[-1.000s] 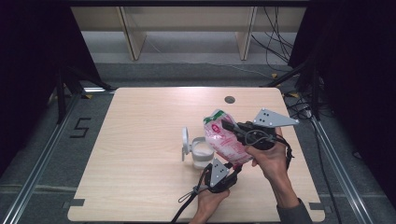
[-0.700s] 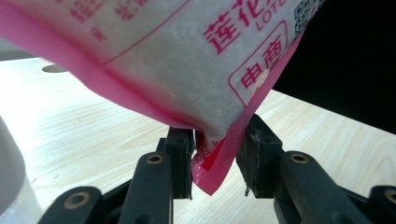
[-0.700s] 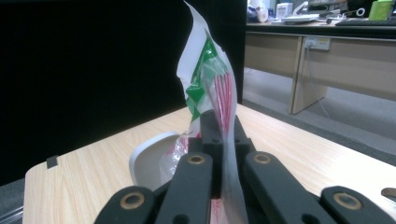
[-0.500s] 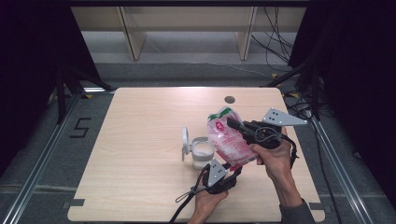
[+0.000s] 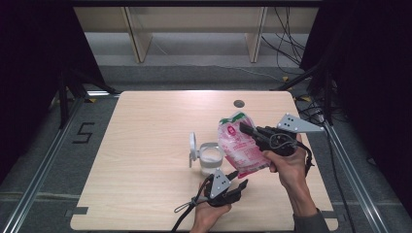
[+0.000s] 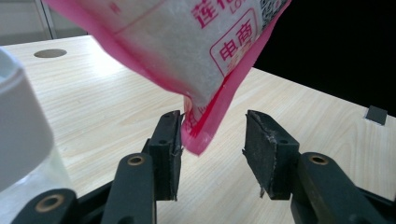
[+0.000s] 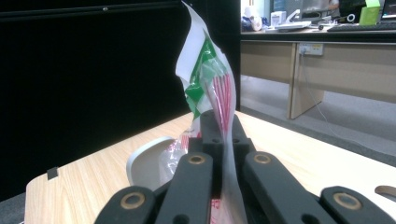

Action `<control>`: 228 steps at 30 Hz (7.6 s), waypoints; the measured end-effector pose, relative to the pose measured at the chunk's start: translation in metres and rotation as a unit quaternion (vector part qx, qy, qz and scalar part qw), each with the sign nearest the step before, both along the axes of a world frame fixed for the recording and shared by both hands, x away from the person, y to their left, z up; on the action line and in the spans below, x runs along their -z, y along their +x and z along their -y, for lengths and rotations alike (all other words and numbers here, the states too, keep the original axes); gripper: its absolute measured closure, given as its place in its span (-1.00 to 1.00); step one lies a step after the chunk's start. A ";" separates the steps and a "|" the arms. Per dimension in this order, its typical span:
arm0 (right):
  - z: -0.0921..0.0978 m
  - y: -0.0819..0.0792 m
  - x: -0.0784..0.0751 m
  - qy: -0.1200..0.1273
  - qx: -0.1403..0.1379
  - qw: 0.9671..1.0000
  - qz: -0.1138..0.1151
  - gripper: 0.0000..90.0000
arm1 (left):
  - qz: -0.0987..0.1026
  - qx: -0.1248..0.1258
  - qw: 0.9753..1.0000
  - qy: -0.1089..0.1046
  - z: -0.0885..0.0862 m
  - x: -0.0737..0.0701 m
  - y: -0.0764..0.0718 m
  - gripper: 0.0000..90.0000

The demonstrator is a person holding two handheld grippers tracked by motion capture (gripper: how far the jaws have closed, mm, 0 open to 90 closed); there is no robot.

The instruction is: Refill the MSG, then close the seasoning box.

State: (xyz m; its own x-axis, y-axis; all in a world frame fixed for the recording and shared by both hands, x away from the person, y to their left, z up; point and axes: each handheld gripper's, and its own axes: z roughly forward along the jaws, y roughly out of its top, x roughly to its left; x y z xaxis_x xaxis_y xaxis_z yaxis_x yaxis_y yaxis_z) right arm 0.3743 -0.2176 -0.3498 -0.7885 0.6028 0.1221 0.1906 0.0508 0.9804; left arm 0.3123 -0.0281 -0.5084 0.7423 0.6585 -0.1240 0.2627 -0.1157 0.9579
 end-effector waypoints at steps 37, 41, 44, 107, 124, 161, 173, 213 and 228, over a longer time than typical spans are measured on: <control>0.034 0.005 0.037 -0.003 0.039 0.999 -0.038 1.00 | 0.014 0.014 1.000 0.020 -0.050 -0.012 -0.012 0.03; 0.037 0.005 0.039 -0.006 0.040 0.998 -0.044 1.00 | 0.016 0.009 1.000 0.018 -0.056 -0.013 -0.013 0.00; 0.037 0.005 0.040 -0.005 0.040 0.998 -0.048 1.00 | 0.019 0.007 1.000 0.016 -0.061 -0.013 -0.014 0.00; 0.093 0.010 0.096 -0.140 0.192 0.967 -0.096 0.98 | 0.012 -0.072 0.997 0.009 -0.110 -0.016 -0.009 -0.08; 0.093 0.013 0.103 -0.137 0.207 0.963 -0.105 0.87 | -0.001 -0.086 0.996 0.006 -0.114 -0.015 -0.007 -0.11; 0.094 0.003 0.089 -0.113 0.258 0.957 -0.072 0.25 | 0.005 -0.103 0.995 0.005 -0.132 -0.017 -0.005 -0.11; 0.059 -0.005 0.092 -0.122 0.191 0.970 -0.089 0.09 | 0.008 -0.108 0.994 0.007 -0.139 -0.019 -0.003 -0.10; 0.032 -0.034 0.120 -0.175 0.119 0.970 -0.119 -0.14 | 0.007 -0.134 0.991 0.011 -0.159 -0.047 0.031 -0.16; 0.028 -0.041 0.120 -0.179 0.112 0.971 -0.116 -0.14 | 0.020 -0.117 0.993 0.021 -0.157 -0.051 0.038 0.25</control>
State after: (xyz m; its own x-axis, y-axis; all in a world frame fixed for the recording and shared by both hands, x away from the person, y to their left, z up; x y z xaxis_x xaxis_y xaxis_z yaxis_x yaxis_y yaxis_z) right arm 0.3333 -0.2461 -0.4702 -0.6090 0.7926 0.0315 0.4491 0.3118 0.8373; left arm 0.3500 0.1289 -0.4576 0.5714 0.8180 -0.0660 0.2496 -0.0966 0.9635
